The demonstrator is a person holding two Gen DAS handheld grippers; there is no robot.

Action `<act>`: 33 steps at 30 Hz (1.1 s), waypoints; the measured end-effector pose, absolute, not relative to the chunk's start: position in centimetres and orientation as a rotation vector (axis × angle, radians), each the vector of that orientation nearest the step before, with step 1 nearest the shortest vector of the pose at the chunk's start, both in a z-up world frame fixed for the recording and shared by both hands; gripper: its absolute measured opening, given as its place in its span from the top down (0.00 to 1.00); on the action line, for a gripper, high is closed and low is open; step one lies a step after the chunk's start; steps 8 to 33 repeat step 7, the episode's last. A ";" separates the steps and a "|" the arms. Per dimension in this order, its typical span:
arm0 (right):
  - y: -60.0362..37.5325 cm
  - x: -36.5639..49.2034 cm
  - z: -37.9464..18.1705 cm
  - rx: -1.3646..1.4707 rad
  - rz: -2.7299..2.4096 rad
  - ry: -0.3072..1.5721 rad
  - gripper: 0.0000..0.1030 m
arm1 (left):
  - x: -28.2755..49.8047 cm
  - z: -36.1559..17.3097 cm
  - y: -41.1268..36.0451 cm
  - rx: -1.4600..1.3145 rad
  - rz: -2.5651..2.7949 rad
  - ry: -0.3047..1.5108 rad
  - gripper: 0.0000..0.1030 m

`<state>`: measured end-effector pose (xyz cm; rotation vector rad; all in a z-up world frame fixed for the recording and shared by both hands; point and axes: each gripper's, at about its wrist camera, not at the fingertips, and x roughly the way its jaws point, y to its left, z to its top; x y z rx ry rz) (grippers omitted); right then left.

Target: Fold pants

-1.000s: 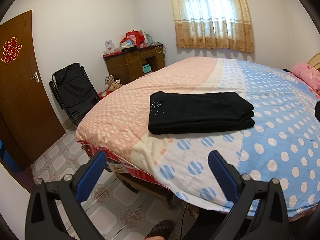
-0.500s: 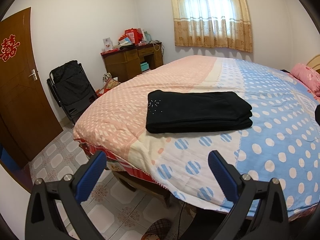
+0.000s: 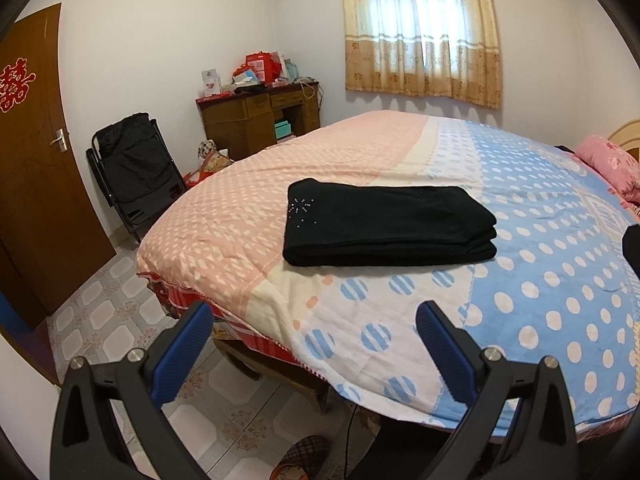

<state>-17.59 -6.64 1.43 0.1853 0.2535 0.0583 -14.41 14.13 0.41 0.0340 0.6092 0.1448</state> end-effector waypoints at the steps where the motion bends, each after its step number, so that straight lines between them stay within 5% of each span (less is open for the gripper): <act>1: -6.6 -17.6 1.4 0.186 0.057 0.254 0.33 | -14.4 0.4 14.1 0.037 0.145 0.608 0.00; 33: -6.7 -17.6 1.4 0.187 0.056 0.254 0.33 | -14.2 0.4 14.2 0.024 0.145 0.615 0.00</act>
